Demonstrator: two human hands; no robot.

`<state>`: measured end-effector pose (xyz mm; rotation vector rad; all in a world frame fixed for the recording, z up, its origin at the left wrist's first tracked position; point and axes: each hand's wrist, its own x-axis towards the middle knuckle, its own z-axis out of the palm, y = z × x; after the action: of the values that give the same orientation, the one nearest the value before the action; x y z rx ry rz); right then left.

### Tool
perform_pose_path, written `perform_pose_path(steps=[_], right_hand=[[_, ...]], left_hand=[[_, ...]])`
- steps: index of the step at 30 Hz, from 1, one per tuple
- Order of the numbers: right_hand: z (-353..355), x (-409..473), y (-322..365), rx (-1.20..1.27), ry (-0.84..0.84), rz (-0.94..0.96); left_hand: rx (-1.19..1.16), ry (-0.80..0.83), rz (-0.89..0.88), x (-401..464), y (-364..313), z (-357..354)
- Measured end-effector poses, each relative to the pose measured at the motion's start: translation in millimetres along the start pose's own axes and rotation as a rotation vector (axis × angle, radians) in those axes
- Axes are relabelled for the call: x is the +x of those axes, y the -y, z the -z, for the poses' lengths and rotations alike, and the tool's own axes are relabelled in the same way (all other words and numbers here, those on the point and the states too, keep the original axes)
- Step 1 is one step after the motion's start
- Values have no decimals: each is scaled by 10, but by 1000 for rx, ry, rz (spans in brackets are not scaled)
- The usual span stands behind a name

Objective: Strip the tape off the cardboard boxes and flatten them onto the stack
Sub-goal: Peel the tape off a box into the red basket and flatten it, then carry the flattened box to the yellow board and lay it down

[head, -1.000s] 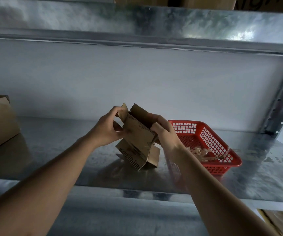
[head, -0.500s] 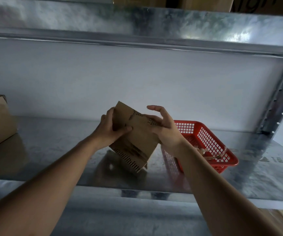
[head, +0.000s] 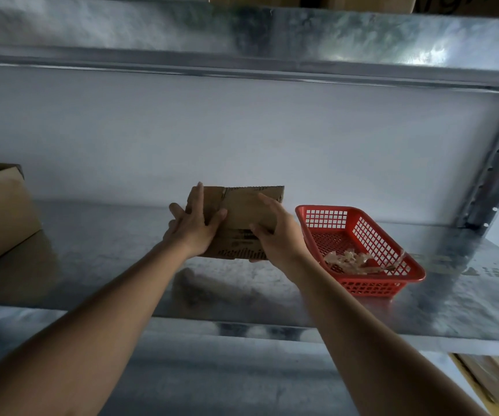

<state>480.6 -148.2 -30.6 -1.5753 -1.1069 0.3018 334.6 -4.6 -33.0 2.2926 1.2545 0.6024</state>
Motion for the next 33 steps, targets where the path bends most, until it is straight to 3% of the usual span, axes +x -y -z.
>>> perform_pose_path(steps=[5,14,23,33], right_hand=[[42,-33,44,58,-35,-40],[361,-408,168,247,-136,-108],[1080,-1126,241,41,-385,-104],[2312,-2614,98,116,-520,-106]], left_hand=[[84,52,-114,-137,33,92],[205,-50,-378,-249,-104,294],[134,-59,-642,-687,-807,220],[112,105,-871,-1741,-1984,-496]])
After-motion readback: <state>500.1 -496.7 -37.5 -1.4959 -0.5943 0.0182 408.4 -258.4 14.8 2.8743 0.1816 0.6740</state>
